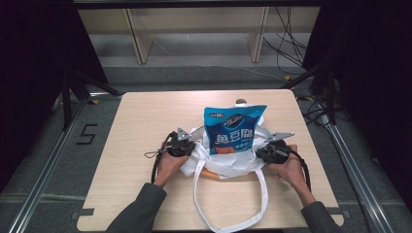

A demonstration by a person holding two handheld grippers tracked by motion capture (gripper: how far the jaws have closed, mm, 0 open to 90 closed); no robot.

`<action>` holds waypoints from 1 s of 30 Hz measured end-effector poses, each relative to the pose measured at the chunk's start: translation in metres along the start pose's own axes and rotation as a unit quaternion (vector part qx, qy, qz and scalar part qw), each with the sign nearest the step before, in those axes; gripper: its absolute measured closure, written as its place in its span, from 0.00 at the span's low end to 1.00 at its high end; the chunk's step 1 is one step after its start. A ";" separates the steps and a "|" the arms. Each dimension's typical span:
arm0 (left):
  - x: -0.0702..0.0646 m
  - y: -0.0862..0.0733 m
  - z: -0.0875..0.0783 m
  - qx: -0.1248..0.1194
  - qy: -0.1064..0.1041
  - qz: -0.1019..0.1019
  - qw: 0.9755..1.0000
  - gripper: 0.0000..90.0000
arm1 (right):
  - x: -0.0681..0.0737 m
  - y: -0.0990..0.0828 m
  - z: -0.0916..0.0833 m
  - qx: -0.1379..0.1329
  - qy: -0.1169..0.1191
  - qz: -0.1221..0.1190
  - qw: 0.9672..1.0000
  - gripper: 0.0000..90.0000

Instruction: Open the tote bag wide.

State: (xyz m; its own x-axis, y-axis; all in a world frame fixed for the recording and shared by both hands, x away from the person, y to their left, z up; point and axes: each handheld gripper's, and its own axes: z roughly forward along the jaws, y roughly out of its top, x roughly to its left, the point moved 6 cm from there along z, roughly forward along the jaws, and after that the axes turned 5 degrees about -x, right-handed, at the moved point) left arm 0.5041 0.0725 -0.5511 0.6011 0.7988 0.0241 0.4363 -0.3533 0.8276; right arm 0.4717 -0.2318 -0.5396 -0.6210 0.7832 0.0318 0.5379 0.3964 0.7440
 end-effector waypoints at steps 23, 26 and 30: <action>-0.040 0.017 -0.083 -0.065 -0.045 -0.029 0.996 0.45 | 0.019 0.011 -0.060 -0.059 0.009 0.029 0.998 0.52; -0.043 0.012 -0.094 -0.070 -0.043 -0.027 0.996 0.42 | 0.023 0.010 -0.065 -0.067 0.011 0.019 0.998 0.50; -0.048 0.002 -0.111 -0.084 -0.041 -0.038 0.995 0.38 | 0.035 -0.001 -0.078 -0.075 0.012 0.025 0.997 0.47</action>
State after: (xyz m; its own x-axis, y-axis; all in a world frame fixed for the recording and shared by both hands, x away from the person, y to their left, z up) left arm 0.4014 0.0874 -0.4887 0.6266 0.7749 -0.0833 0.3697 -0.2015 0.9070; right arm 0.4048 -0.2421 -0.4869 -0.6098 0.7878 0.0865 0.4787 0.2790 0.8325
